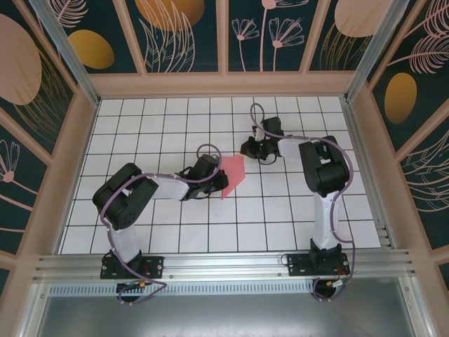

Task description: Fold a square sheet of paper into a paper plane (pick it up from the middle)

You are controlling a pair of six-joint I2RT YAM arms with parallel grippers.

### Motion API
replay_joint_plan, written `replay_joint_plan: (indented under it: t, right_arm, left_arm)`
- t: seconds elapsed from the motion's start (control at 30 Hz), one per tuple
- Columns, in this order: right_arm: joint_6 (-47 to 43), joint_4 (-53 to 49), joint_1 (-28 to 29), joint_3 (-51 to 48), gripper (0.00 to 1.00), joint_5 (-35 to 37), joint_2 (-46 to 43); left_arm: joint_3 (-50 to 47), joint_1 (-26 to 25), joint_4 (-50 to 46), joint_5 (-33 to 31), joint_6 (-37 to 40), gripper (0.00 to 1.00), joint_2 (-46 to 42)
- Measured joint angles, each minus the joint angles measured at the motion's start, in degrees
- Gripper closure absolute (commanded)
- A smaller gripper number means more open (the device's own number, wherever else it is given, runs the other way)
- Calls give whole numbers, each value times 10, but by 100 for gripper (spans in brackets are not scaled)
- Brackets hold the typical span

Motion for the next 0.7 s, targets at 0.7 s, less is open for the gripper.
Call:
replay_joint_plan:
  t: [0.7]
  right_arm:
    - [10,20,85,-106,96,-23,-81]
  left_arm:
    - [-4,0,12,3,28,100,0]
